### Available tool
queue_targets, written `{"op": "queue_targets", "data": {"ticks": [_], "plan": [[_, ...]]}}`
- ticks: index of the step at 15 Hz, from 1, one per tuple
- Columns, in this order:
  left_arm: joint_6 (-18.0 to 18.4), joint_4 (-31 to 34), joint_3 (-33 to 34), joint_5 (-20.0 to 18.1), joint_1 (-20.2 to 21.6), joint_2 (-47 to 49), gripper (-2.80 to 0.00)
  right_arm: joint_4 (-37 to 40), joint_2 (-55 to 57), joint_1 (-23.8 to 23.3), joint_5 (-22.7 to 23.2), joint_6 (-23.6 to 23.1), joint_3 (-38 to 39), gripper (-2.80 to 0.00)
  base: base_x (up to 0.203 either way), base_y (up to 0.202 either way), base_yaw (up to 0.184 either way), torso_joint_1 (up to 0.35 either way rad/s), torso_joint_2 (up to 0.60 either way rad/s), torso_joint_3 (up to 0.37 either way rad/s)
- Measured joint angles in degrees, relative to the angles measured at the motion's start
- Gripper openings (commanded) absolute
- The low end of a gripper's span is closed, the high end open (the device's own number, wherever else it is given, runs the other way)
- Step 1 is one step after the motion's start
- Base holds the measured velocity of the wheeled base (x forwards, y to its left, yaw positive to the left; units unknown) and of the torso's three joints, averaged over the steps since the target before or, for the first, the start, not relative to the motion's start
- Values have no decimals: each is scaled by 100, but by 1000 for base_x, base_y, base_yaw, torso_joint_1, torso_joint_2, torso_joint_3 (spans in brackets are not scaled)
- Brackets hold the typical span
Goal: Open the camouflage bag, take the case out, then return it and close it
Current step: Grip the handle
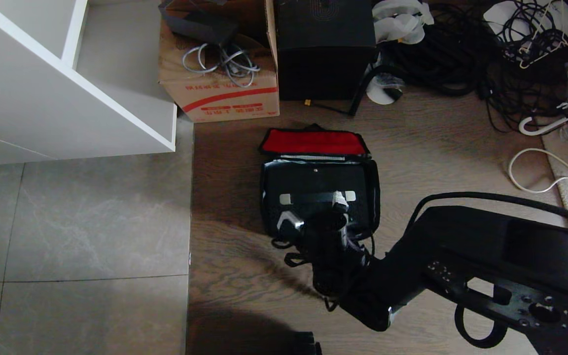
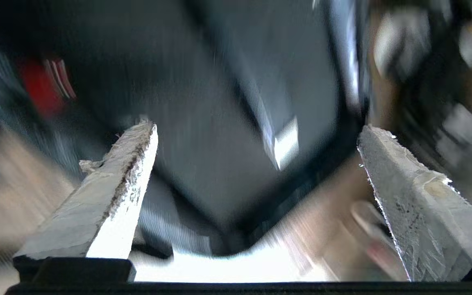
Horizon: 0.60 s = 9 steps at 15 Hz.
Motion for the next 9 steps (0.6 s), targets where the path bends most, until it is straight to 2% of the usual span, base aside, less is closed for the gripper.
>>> {"op": "queue_targets", "data": {"ticks": [2, 3, 6, 8, 9], "plan": [[1, 2, 0, -2, 0, 0, -280, 197, -272, -87, 876, 747, 43, 0, 0, 0, 0, 0, 0, 0], [3, 1, 0, -2, 0, 0, -280, 496, -423, -112, 1082, 1291, 65, 0, 0, 0, 0, 0, 0, 0], [1, 2, 0, -2, 0, 0, -280, 2046, -1123, -150, 1919, 3600, 125, 0, 0, 0, 0, 0, 0, 0], [1, 2, 0, -2, 0, 0, -280, 3457, -1781, -214, 2900, 5388, 217, 0, 0, 0, 0, 0, 0, 0], [1, 2, 0, -2, 0, 0, -280, 4108, -2114, -241, 3350, 6096, 325, 0, 0, 0, 0, 0, 0, 0]]}}
